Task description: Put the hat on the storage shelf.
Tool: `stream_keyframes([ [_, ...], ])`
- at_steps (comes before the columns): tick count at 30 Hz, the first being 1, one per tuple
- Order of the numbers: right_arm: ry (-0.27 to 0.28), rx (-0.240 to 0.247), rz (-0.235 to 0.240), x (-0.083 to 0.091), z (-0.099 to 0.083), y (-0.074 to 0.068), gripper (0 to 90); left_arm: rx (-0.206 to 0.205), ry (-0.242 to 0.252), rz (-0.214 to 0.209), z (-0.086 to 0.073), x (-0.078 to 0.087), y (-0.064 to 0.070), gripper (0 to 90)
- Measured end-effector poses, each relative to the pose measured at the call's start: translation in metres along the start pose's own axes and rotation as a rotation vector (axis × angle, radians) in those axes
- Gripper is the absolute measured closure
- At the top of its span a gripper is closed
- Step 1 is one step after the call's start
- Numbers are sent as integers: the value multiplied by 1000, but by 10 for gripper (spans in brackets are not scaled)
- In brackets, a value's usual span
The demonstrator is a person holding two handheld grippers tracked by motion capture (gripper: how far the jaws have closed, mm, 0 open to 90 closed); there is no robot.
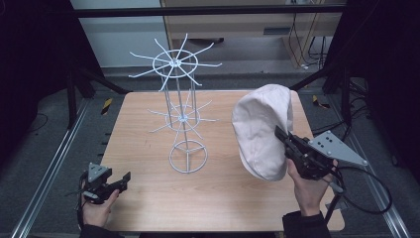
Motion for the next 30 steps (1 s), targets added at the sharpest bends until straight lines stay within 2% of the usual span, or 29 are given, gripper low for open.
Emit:
stream_keyframes([
  [7, 64, 24, 28, 7, 13, -7, 887, 2, 6, 0, 0, 0, 0, 286],
  [16, 113, 33, 45, 12, 24, -12, 887, 2, 5, 0, 0, 0, 0, 286],
  [30, 183, 69, 99, 20, 42, -34, 888, 2, 3, 1, 0, 0, 0, 285],
])
Point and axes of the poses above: each handheld gripper's, and its own axes: x roughly backward along the jaws, z roughly out of its top, y roughly to its right, the point moved 6 cm from there along -x, roughly forward along the jaws, and after that the axes turned 14 degrees about -x, right-handed, at the moved point
